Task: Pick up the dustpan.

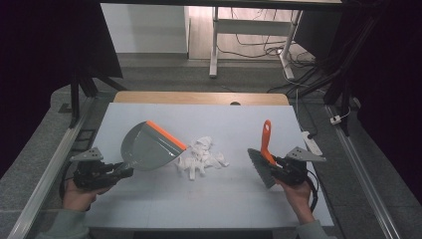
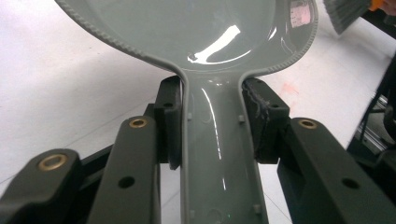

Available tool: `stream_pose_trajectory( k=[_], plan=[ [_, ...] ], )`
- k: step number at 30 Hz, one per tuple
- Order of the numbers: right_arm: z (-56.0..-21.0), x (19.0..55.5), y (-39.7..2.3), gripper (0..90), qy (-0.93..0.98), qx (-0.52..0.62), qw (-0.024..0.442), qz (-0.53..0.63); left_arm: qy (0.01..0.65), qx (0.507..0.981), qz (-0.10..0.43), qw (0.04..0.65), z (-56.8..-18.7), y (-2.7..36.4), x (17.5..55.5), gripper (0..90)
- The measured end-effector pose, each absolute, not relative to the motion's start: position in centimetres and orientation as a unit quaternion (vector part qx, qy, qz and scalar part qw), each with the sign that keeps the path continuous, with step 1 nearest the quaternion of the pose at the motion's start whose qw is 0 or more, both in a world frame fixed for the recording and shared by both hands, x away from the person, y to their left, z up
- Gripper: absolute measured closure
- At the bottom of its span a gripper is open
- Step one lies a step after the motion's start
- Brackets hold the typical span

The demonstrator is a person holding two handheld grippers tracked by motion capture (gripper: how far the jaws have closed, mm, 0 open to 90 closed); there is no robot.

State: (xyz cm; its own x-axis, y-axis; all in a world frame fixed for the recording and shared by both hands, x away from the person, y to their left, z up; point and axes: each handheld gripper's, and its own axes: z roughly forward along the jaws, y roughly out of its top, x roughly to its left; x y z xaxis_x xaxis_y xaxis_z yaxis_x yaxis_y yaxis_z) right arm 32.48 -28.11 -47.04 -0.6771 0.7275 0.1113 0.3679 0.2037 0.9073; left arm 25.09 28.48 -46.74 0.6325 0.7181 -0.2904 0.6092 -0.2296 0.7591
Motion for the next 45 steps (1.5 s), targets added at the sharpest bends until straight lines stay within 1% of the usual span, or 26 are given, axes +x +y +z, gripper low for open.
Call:
stream_pose_trajectory(
  k=[6, 9, 19, 24, 28, 34, 39, 45],
  plan=[
    [-47.0, 32.5, -28.1, 70.1, 0.756, 0.361, 0.174, 0.517, 0.412, 0.791, 0.053, 0.450, -46.4, 28.4, 24.3, 61.5],
    [-47.1, 32.5, -28.0, 70.1, 0.757, 0.362, 0.173, 0.515, 0.400, 0.807, 0.038, 0.432, -46.5, 28.3, 23.8, 61.5],
    [-47.2, 32.6, -27.8, 70.1, 0.759, 0.359, 0.172, 0.515, 0.379, 0.828, 0.018, 0.414, -47.2, 27.9, 23.1, 61.5],
    [-47.2, 32.6, -27.7, 70.1, 0.760, 0.358, 0.172, 0.515, 0.373, 0.839, 0.010, 0.396, -47.8, 27.6, 23.0, 61.4],
    [-47.2, 32.6, -27.7, 70.1, 0.759, 0.359, 0.170, 0.515, 0.353, 0.859, 0.002, 0.372, -48.5, 27.2, 23.2, 61.4],
    [-47.2, 32.7, -27.4, 70.1, 0.760, 0.356, 0.170, 0.516, 0.349, 0.862, -0.003, 0.367, -48.7, 27.0, 22.9, 61.4],
    [-47.2, 32.8, -27.4, 70.1, 0.758, 0.358, 0.169, 0.518, 0.347, 0.872, -0.006, 0.346, -49.0, 27.0, 22.8, 61.4],
    [-47.1, 32.9, -27.1, 70.1, 0.758, 0.358, 0.167, 0.520, 0.353, 0.874, -0.011, 0.335, -49.4, 27.3, 23.0, 61.3]
  ],
)
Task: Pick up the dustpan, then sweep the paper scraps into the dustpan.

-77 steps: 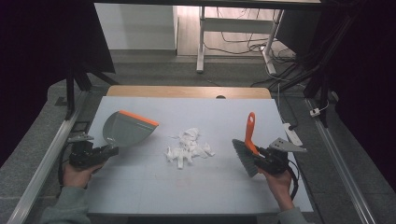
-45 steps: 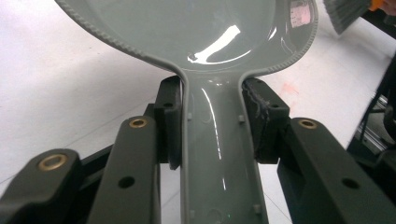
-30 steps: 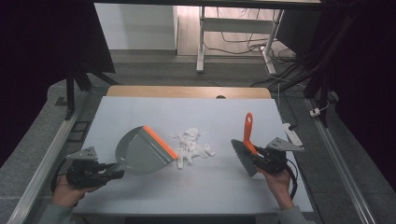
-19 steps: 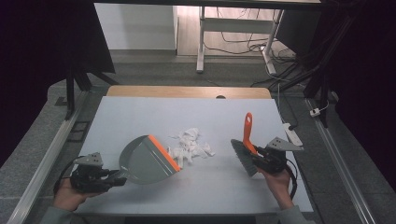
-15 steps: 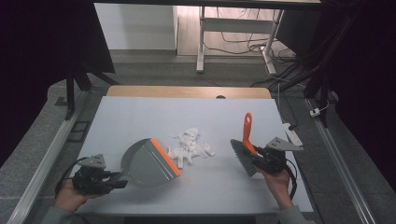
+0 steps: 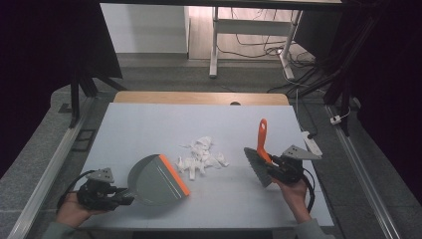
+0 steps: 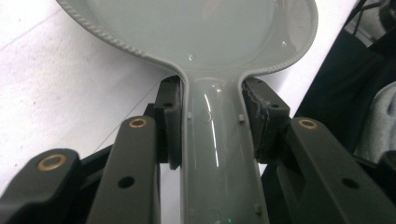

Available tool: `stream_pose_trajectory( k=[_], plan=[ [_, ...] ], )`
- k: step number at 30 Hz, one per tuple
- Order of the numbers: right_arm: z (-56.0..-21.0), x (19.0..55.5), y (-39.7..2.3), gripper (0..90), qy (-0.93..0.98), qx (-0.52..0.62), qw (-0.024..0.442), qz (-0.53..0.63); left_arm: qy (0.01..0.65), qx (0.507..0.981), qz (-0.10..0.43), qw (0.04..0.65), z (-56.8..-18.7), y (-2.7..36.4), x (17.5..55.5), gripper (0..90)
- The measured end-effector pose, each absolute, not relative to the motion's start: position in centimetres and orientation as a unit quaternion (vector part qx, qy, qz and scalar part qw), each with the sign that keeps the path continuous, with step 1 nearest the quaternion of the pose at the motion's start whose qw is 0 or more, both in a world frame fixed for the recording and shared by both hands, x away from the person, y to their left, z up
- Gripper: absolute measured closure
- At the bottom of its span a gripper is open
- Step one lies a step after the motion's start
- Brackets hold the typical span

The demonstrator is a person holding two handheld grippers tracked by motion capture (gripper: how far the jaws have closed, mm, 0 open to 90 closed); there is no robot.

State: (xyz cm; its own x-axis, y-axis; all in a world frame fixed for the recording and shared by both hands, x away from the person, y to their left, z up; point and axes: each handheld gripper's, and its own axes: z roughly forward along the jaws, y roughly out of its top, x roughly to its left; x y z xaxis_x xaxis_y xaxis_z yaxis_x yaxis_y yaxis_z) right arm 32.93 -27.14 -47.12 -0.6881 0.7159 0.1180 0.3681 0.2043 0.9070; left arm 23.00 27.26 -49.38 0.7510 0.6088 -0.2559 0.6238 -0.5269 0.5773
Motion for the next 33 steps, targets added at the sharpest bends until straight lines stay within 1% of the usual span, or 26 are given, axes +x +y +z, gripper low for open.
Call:
stream_pose_trajectory(
  k=[2, 7, 23, 33],
  plan=[
    [-47.1, 33.1, -27.0, 70.2, 0.756, 0.358, 0.165, 0.523, 0.353, 0.877, -0.012, 0.327, -49.6, 27.2, 23.1, 61.3],
    [-46.8, 33.6, -26.4, 70.1, 0.750, 0.359, 0.162, 0.532, 0.347, 0.878, -0.011, 0.330, -49.6, 27.1, 23.1, 61.4],
    [-46.6, 36.3, -22.6, 70.1, 0.765, 0.356, 0.151, 0.516, 0.341, 0.881, -0.020, 0.328, -50.0, 26.7, 23.4, 61.3],
    [-47.0, 37.6, -20.2, 70.1, 0.778, 0.345, 0.136, 0.506, 0.354, 0.874, -0.022, 0.332, -50.4, 26.9, 23.4, 61.3]
  ],
)
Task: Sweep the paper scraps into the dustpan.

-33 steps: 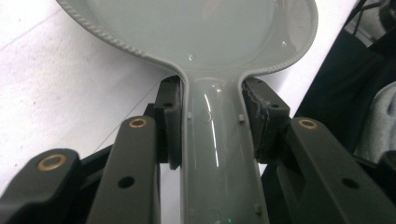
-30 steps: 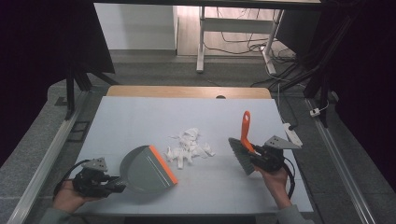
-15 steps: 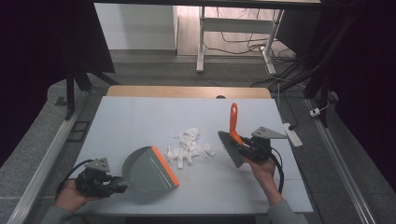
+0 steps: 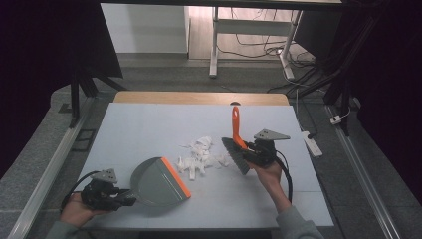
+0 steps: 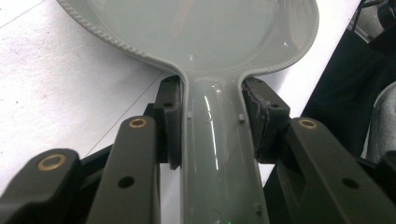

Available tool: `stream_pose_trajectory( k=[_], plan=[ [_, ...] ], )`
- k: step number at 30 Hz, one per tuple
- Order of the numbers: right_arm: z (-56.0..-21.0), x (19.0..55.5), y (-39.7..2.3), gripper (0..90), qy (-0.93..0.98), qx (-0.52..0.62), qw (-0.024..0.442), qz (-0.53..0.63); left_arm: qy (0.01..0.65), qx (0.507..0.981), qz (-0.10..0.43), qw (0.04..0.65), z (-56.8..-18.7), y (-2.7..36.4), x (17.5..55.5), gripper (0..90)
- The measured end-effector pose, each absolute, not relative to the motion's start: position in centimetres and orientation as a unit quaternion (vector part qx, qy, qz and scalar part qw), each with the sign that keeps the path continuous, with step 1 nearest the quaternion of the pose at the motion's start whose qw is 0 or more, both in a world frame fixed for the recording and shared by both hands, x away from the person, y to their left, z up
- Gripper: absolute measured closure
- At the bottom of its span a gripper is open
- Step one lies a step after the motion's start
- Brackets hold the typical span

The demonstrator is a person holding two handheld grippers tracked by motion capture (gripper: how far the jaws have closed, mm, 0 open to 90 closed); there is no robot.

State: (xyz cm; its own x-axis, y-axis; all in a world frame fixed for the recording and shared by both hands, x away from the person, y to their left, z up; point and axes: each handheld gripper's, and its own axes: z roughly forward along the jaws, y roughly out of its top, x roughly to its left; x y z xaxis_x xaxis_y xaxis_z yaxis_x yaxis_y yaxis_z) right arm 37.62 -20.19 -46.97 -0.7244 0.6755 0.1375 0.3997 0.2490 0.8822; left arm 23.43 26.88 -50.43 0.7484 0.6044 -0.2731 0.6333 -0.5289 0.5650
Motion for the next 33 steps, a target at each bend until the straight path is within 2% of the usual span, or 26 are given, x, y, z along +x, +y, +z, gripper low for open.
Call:
stream_pose_trajectory(
  k=[9, 16, 33],
  plan=[
    [-47.5, 38.2, -18.9, 70.1, 0.789, 0.343, 0.134, 0.492, 0.354, 0.871, -0.029, 0.340, -50.8, 26.3, 23.8, 61.4],
    [-47.0, 39.2, -18.5, 70.2, 0.793, 0.358, 0.174, 0.460, 0.350, 0.873, -0.029, 0.339, -50.8, 26.2, 24.0, 61.4],
    [-47.4, 42.0, -16.4, 70.2, 0.807, 0.393, 0.184, 0.400, 0.344, 0.876, -0.032, 0.336, -50.7, 26.1, 24.5, 61.4]
  ],
)
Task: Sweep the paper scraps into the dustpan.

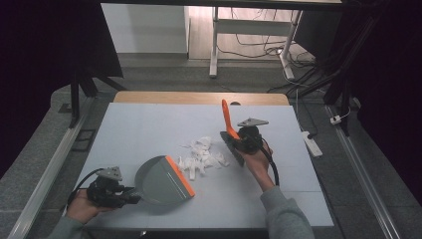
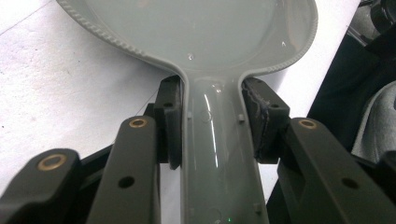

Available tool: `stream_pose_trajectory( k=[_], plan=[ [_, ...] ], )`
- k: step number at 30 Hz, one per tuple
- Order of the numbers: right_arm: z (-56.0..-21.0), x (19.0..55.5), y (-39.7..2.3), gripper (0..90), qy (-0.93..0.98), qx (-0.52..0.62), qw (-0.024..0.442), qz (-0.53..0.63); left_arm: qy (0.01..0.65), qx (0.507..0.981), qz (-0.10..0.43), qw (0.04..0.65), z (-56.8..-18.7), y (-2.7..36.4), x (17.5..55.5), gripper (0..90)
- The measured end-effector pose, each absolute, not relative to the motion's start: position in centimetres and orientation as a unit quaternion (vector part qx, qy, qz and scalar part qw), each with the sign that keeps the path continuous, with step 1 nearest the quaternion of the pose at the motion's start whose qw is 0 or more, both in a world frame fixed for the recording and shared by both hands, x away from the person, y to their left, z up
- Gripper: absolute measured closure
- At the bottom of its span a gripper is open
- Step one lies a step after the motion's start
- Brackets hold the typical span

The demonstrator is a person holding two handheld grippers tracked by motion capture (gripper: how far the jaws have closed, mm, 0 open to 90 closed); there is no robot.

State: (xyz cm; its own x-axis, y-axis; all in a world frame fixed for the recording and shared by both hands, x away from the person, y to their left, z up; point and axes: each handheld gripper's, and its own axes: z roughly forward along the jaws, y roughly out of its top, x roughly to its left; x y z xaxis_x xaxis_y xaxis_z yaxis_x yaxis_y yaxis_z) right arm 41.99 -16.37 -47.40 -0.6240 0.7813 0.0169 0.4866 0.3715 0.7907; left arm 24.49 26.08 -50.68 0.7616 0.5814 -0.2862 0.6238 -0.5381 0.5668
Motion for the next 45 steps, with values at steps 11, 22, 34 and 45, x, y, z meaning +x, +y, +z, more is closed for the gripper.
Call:
stream_pose_trajectory(
  k=[11, 22, 34, 45],
  plan=[
    [-48.1, 44.1, -13.5, 70.3, 0.818, 0.391, 0.184, 0.379, 0.343, 0.877, -0.030, 0.336, -50.7, 26.1, 24.5, 61.4],
    [-48.8, 44.8, -10.0, 70.3, 0.839, 0.366, 0.175, 0.363, 0.344, 0.876, -0.031, 0.336, -50.7, 25.9, 24.6, 61.4],
    [-49.0, 42.9, -6.9, 70.3, 0.859, 0.320, 0.155, 0.368, 0.346, 0.875, -0.033, 0.337, -50.8, 25.9, 24.7, 61.4],
    [-49.1, 41.4, -5.7, 70.3, 0.865, 0.299, 0.148, 0.375, 0.347, 0.875, -0.034, 0.337, -50.8, 25.9, 24.7, 61.4]
  ],
)
